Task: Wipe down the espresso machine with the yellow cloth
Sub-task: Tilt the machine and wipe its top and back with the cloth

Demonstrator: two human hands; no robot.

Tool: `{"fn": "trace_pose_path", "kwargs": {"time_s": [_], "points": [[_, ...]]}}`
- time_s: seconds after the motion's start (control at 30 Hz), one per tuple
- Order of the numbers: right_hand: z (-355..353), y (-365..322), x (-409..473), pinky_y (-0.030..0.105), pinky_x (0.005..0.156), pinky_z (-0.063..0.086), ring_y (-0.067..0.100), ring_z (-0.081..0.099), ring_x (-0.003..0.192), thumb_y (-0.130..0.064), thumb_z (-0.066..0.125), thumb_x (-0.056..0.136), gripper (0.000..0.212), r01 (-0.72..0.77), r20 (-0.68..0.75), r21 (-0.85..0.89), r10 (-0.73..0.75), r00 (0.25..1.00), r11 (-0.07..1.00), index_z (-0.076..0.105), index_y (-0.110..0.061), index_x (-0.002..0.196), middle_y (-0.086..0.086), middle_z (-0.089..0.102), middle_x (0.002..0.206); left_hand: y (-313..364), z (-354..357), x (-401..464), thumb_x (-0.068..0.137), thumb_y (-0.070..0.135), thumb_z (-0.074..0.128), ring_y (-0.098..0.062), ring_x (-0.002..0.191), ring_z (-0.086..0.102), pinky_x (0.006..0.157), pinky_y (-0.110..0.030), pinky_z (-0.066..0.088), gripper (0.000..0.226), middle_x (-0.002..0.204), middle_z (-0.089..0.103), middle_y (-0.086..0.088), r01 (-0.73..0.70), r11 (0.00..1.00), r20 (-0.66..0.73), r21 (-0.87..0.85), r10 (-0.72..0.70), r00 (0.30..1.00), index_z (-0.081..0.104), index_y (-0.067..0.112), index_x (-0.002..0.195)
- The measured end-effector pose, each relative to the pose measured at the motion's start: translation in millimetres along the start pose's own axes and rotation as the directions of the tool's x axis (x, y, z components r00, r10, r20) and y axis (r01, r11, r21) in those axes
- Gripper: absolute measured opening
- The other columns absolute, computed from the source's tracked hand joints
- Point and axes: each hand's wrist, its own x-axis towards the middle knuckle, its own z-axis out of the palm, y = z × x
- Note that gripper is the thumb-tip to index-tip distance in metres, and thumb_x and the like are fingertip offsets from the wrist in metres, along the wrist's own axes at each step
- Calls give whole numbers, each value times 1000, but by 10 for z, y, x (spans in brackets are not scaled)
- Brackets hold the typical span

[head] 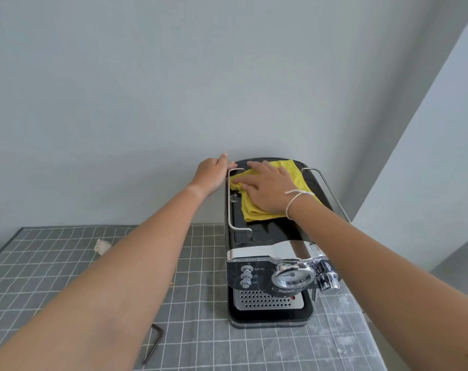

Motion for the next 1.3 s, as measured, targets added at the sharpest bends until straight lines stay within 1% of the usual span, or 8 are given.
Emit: {"fn": "trace_pose_path", "kwargs": {"time_s": [0.1,0.2,0.37,0.5,0.67,0.97,1.13,1.3], "points": [[-18,61,-142,43,117,-2,15,10,144,-37,27,99,37,118,32,24,-119,992,993,43,-52,129,-5,16,156,-16,17,-3,100,33,21,-16,122,51,113,-34,31,53,129,61,0,6,1000,4,-21,-6,1000,68,10,111],[-13,83,-77,44,117,0,16,9,145,-38,26,99,37,74,2,23,-74,997,997,42,-53,130,-6,16,156,4,42,0,101,31,22,-14,125,49,111,-23,26,51,129,60,0,-13,1000,-13,26,14,1000,66,9,114],[-19,38,-57,46,117,1,18,8,145,-37,26,100,38,76,29,-14,-75,997,997,40,-53,131,-7,16,156,43,51,-15,101,28,22,-11,123,49,91,-9,25,51,126,62,-2,-30,995,-35,97,33,999,66,6,115],[-20,101,-312,40,116,-5,12,13,143,-29,35,99,35,193,32,117,-198,980,974,52,-49,122,-10,22,154,24,42,-15,101,28,21,-13,124,49,99,-15,27,51,127,62,-1,-38,995,-41,89,42,998,67,8,112],[-46,59,-85,42,116,3,13,18,141,-32,30,99,37,86,-2,58,-86,996,995,48,-50,125,-8,29,150,71,41,-26,100,27,22,-11,121,50,85,-10,27,50,126,62,1,-19,994,-49,110,25,998,65,6,114],[-23,112,-290,32,115,1,6,37,127,-11,36,96,41,195,-23,242,-195,980,950,65,-38,109,-11,47,133,34,28,-24,99,37,28,-15,114,54,88,-16,29,50,127,61,0,-28,984,-19,178,32,999,65,9,116],[-19,-6,-168,33,114,2,7,36,129,-12,32,96,45,155,-32,156,-151,988,976,62,-41,114,-10,45,136,18,27,-26,98,41,30,-14,95,51,82,-22,32,50,105,65,-3,-40,970,-9,241,43,999,67,11,112],[-24,137,-540,29,117,-1,4,42,122,0,39,93,42,267,-19,329,-276,961,906,71,-26,99,-7,53,128,1,27,2,97,45,32,-17,85,45,79,-26,33,44,90,50,-3,-7,963,18,268,2,1000,67,18,95]]}}
